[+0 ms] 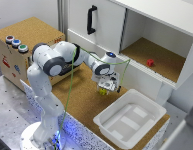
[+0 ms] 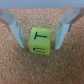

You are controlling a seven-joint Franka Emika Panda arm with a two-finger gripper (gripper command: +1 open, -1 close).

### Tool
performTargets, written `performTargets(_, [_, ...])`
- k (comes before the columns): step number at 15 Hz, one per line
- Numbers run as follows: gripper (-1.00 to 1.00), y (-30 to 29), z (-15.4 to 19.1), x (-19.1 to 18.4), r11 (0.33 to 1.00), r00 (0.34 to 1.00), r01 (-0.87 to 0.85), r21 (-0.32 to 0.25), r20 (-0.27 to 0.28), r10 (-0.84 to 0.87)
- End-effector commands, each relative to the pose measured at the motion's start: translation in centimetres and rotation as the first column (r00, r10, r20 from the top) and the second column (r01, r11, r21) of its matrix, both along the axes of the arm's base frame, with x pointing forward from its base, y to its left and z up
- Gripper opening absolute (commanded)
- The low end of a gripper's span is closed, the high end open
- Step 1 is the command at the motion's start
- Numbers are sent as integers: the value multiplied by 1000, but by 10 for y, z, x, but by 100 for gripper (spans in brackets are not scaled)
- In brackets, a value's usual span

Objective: Rotate the yellow block 90 degrees to the right

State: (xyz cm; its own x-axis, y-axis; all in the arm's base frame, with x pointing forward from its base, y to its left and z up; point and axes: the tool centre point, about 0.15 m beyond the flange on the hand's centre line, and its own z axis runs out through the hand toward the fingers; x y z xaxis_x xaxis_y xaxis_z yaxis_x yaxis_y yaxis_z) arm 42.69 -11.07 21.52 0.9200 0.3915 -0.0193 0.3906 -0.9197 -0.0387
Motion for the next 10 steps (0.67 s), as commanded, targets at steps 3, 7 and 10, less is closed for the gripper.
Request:
performTargets(3, [-100,-4,9,-5,1000,996,15,6,83,-16])
performTargets(7, [-100,-24,34,-15,999,994,27,21,104,-29])
performTargets(10, [-100,-31,53,-19,994,994,82,65,71,-87])
